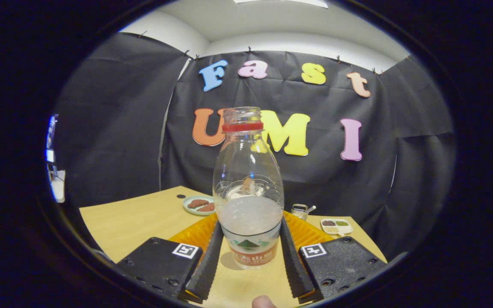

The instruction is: Take the bottle from table, then pour the juice into the cup, finally place the bottle on the coaster

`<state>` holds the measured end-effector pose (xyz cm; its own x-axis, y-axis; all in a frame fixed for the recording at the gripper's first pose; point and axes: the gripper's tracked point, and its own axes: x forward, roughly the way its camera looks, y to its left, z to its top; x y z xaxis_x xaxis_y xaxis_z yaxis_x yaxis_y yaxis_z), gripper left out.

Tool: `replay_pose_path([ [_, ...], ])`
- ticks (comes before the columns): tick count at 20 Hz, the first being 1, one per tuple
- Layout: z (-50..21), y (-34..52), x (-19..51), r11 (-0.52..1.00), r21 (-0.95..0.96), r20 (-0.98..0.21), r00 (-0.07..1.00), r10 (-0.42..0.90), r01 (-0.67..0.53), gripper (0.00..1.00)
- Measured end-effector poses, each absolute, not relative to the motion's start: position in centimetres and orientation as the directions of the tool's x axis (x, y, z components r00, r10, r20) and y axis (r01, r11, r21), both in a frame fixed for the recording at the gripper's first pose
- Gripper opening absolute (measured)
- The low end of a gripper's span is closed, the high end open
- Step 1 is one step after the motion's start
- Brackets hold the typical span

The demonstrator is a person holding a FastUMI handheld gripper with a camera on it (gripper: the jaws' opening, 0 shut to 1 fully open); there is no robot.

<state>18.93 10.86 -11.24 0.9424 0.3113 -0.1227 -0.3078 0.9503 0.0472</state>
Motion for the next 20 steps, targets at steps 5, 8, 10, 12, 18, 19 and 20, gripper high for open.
replay_pose_path([
  [5,-14.3,12.7,23.5,0.94,0.088,-0.148,0.929,0.339,-0.329,0.73],
  [8,-16.7,14.6,25.4,0.927,0.127,-0.17,0.912,0.372,-0.354,0.73],
  [10,-18.6,15.6,26.6,0.922,0.144,-0.186,0.905,0.383,-0.36,0.73],
  [12,-21.4,16.4,27.6,0.92,0.17,-0.222,0.896,0.386,-0.354,0.74],
  [18,-26.4,17.4,28.6,0.925,0.18,-0.289,0.881,0.374,-0.334,0.76],
  [19,-26.9,17.5,28.8,0.927,0.175,-0.295,0.881,0.37,-0.331,0.76],
  [20,-27.4,17.6,28.8,0.929,0.171,-0.299,0.881,0.367,-0.329,0.77],
])
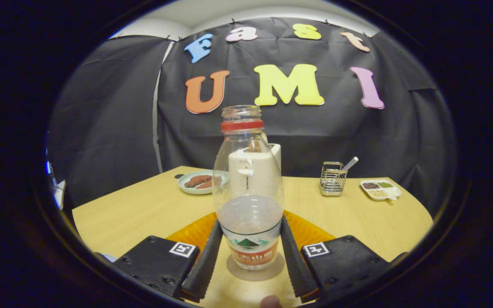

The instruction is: Take the bottle from table, then pour the juice into the cup, finally place the bottle on the coaster

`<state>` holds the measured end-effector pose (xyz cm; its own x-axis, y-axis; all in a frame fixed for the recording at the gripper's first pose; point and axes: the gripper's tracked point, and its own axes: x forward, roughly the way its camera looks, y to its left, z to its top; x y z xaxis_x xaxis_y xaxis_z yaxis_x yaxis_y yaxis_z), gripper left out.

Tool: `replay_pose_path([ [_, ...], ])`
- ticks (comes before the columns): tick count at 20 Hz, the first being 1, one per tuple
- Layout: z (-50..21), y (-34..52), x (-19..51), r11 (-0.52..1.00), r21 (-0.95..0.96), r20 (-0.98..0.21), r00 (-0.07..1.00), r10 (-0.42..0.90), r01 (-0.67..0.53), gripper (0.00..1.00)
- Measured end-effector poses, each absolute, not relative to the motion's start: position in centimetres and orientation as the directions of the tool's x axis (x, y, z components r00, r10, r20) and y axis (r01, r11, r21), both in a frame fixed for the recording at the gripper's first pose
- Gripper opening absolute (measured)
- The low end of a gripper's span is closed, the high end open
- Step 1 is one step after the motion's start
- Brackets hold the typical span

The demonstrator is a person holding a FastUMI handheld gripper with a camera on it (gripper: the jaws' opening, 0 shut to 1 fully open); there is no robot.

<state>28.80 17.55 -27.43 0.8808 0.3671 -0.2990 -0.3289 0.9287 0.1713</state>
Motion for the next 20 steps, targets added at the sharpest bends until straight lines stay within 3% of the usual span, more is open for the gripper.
replay_pose_path([
  [10,-29.6,17.2,28.9,0.932,0.195,-0.32,0.878,0.356,-0.306,0.83],
  [13,-29.4,17.2,28.9,0.935,0.193,-0.324,0.88,0.347,-0.298,0.94],
  [20,-27.4,16.9,28.1,0.944,0.184,-0.302,0.898,0.319,-0.273,0.99],
])
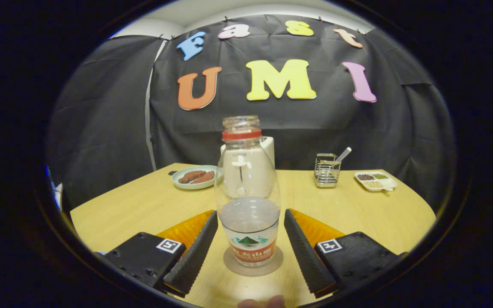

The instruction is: Take the bottle from table, then pour the juice into the cup, finally place the bottle on the coaster

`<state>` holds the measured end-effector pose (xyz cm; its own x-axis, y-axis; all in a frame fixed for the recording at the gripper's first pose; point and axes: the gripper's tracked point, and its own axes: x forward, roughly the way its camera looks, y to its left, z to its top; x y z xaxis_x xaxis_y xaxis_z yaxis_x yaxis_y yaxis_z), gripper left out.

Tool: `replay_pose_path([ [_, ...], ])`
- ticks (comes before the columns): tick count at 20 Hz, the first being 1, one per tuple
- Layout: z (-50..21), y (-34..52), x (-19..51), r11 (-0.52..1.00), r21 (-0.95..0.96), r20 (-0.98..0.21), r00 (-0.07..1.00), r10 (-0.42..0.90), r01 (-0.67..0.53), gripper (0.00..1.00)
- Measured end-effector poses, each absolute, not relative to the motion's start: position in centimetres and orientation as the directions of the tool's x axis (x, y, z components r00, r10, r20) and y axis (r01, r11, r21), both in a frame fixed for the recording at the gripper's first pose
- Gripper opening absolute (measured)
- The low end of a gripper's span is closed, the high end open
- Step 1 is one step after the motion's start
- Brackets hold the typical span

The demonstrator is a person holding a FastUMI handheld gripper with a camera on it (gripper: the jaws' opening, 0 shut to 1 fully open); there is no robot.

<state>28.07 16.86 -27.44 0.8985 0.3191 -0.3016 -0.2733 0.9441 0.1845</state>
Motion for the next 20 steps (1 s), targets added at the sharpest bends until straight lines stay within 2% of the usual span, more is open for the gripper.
replay_pose_path([
  [9,-18.0,14.9,24.7,0.949,0.193,-0.208,0.935,0.287,-0.249,0.99],
  [17,-6.5,13.8,17.3,0.967,0.076,-0.113,0.961,0.251,-0.243,0.99],
  [20,-3.4,11.7,13.4,0.981,0.064,-0.074,0.979,0.19,-0.185,0.99],
])
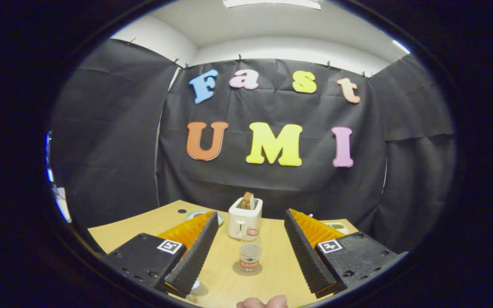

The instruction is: Take the bottle from table, then pour the juice into the cup, finally place the bottle on the coaster

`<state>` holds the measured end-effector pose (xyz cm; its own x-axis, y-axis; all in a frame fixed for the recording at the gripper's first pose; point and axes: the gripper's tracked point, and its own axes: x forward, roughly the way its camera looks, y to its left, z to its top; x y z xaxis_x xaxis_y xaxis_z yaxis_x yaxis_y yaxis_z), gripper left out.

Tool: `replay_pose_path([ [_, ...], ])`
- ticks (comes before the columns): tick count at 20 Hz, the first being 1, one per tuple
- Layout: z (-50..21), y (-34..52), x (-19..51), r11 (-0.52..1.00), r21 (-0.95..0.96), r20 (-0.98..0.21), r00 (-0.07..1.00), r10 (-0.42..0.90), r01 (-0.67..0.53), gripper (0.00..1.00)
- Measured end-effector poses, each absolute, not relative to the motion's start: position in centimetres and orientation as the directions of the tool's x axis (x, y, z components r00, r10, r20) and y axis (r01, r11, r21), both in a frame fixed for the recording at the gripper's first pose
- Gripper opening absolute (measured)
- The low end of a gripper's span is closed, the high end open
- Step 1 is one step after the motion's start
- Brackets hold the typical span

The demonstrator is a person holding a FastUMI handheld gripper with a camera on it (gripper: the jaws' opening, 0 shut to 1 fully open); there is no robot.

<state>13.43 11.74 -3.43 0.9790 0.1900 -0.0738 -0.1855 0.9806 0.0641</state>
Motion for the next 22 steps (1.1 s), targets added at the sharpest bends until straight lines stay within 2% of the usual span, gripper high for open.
replay_pose_path([
  [3,-2.1,10.3,9.8,0.987,0.07,-0.046,0.988,0.148,-0.144,0.99],
  [11,-0.4,11.7,2.3,0.983,0.092,-0.003,0.987,0.161,-0.16,0.99],
  [22,-0.7,13.7,-0.5,0.99,0.043,0.02,0.991,0.135,-0.136,0.99],
])
